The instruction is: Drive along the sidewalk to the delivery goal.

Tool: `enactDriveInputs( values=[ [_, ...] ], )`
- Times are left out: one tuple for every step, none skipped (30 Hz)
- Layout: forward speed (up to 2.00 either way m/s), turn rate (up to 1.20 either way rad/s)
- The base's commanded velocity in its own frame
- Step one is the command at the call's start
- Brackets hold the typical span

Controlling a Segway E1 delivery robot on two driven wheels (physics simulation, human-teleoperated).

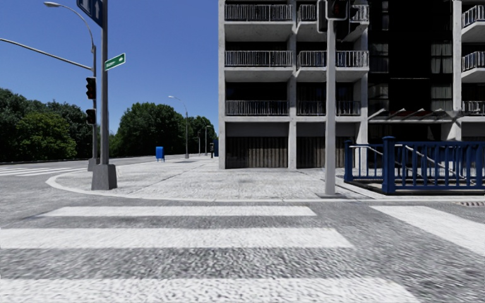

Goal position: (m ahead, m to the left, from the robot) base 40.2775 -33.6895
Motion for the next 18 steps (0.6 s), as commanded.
enactDriveInputs(
  values=[
    [2.00, 0.00],
    [2.00, 0.00],
    [2.00, 0.00],
    [2.00, 0.00],
    [2.00, 0.00],
    [2.00, 0.00],
    [2.00, 0.00],
    [2.00, 0.00],
    [2.00, 0.00],
    [2.00, 0.00],
    [2.00, 0.00],
    [2.00, 0.00],
    [2.00, 0.00],
    [2.00, 0.00],
    [2.00, 0.00],
    [2.00, 0.00],
    [2.00, 0.00],
    [2.00, 0.00]
  ],
)
